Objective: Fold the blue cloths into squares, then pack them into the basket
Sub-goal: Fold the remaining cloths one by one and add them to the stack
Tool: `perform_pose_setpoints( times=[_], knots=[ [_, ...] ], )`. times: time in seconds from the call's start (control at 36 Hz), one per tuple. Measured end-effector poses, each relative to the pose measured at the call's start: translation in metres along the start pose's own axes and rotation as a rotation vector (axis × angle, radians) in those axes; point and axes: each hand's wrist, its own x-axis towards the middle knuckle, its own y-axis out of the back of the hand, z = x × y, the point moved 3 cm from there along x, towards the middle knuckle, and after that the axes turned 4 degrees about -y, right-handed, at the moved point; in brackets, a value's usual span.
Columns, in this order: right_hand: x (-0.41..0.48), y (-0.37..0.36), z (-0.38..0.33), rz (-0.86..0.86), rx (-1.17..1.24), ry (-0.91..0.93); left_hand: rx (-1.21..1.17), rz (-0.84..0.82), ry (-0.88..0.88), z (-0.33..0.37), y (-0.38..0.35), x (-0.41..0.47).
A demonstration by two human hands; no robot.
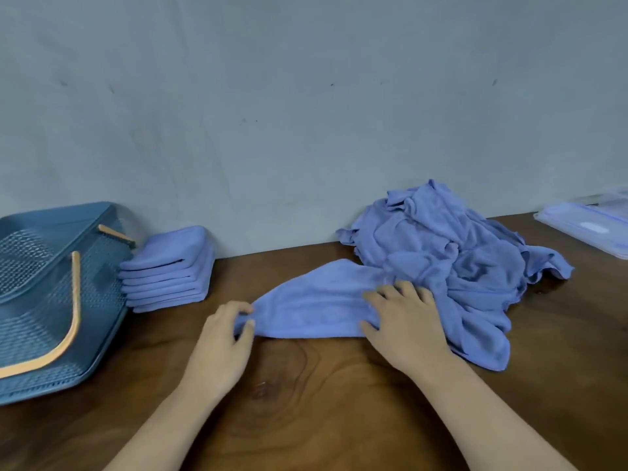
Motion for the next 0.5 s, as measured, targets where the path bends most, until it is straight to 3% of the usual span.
perform_pose_setpoints(
  times=[0.11,0.19,0.28,0.36,0.5],
  knots=[
    [0.01,0.006,-0.018,0.103,0.012,0.065,0.25,-0.076,-0.222,0.02,-0.002,0.0],
    [0.007,0.01,-0.033,-0.009,0.174,0.085,0.266,-0.228,-0.297,0.036,-0.01,-0.003],
    [-0.009,0.013,-0.061,-0.135,0.443,0.161,0.215,-0.364,-0.241,0.032,-0.017,-0.011],
    [-0.017,0.024,-0.086,-0.176,0.656,0.239,0.311,-0.372,-0.158,0.017,-0.014,-0.006],
    [-0.021,0.04,-0.086,0.009,0.68,0.297,0.398,-0.277,-0.002,-0.01,-0.001,0.003]
  ],
)
